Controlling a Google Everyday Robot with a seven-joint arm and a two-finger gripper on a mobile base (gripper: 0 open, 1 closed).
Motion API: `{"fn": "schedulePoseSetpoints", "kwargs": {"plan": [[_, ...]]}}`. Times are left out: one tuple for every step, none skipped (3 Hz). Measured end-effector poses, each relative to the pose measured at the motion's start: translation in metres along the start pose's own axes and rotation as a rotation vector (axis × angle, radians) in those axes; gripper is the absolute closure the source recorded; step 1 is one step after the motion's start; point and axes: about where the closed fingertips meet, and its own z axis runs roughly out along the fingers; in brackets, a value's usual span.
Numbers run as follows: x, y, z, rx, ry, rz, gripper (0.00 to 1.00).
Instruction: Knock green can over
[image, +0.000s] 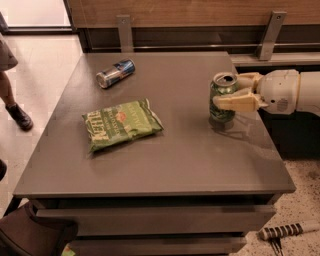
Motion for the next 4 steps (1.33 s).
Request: {"fn": "schedulePoseSetpoints", "kwargs": {"plan": [[-0.013, 0.001, -0.003, 0.015, 0.123, -0.027, 1.0], [-0.017, 0.005, -0.005, 0.001, 0.304, -0.05, 1.0], [-0.01, 0.009, -0.011, -0.015, 0.482, -0.064, 1.0], [0.003, 0.01, -0.016, -0.025, 0.608, -0.067, 1.0]]}}
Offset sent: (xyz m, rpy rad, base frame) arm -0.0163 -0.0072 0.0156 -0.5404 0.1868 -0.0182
